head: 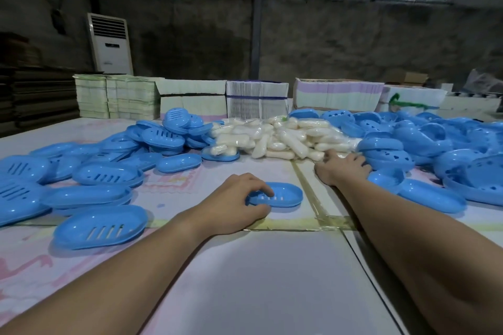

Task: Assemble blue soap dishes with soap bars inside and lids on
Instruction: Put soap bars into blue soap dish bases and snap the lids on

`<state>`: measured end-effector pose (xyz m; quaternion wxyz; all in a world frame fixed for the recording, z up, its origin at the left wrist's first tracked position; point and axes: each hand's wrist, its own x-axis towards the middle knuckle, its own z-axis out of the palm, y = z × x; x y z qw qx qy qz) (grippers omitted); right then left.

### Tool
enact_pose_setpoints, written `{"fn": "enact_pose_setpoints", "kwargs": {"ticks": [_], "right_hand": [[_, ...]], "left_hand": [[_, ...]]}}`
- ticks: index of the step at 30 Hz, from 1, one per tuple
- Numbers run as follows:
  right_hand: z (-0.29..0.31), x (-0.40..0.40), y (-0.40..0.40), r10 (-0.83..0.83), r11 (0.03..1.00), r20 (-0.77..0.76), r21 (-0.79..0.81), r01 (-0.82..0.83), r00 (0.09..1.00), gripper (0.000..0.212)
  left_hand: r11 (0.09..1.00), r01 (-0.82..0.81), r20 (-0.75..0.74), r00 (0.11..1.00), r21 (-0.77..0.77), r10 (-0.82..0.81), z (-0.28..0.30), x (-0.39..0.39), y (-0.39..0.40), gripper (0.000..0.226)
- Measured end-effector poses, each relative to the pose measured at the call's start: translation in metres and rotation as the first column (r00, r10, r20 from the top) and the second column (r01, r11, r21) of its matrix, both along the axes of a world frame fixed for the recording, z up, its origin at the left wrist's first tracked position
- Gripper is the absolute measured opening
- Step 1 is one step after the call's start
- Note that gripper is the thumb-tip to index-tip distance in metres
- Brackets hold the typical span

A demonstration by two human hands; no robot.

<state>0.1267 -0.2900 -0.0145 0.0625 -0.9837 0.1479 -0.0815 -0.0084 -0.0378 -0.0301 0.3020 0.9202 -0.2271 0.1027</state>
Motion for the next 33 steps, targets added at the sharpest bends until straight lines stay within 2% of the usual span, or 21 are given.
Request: {"fn": "enact_pose_setpoints", "kwargs": {"ticks": [4,9,13,20,24,27,30,33], "right_hand": [[0.0,0.004,-0.002,0.001,1.0,-0.026,-0.017,-0.001,1.0,0.064],[0.003,-0.002,-0.002,0.025,0.998,-0.02,-0.06,-0.026,0.999,0.058],[0.007,-0.011,-0.011,0.136,0.98,-0.012,-0.142,-0.136,0.991,0.052],[0.009,-0.041,-0.022,0.331,0.933,-0.017,-0.147,-0.329,0.944,0.037],[0.01,-0.053,-0.023,0.39,0.918,0.051,-0.106,-0.383,0.92,0.026],[0.01,-0.059,-0.016,0.38,0.924,0.204,-0.045,-0.379,0.902,0.02],[0.01,-0.058,-0.011,0.283,0.954,0.283,0.014,-0.299,0.917,0.035],[0.008,-0.052,-0.009,0.263,0.963,0.145,0.017,-0.268,0.954,0.05]], "left_hand": [[1.0,-0.001,-0.004,1.0,0.004,0.001,-0.001,0.0,-0.001,0.021],[1.0,-0.011,0.009,1.0,0.008,0.011,0.0,0.0,-0.002,0.019],[1.0,-0.009,0.009,1.0,0.019,0.009,0.0,0.0,-0.002,0.018],[1.0,-0.021,0.009,1.0,-0.01,0.021,0.002,-0.001,-0.003,0.02],[0.997,-0.063,0.015,0.998,-0.04,0.063,0.002,-0.001,-0.002,0.024],[0.997,-0.071,-0.006,0.997,-0.01,0.071,0.002,-0.001,-0.002,0.031],[0.995,-0.096,-0.009,0.995,0.003,0.096,0.002,-0.001,-0.001,0.036],[0.991,-0.13,-0.002,0.991,0.014,0.13,0.001,0.001,-0.003,0.042]]}}
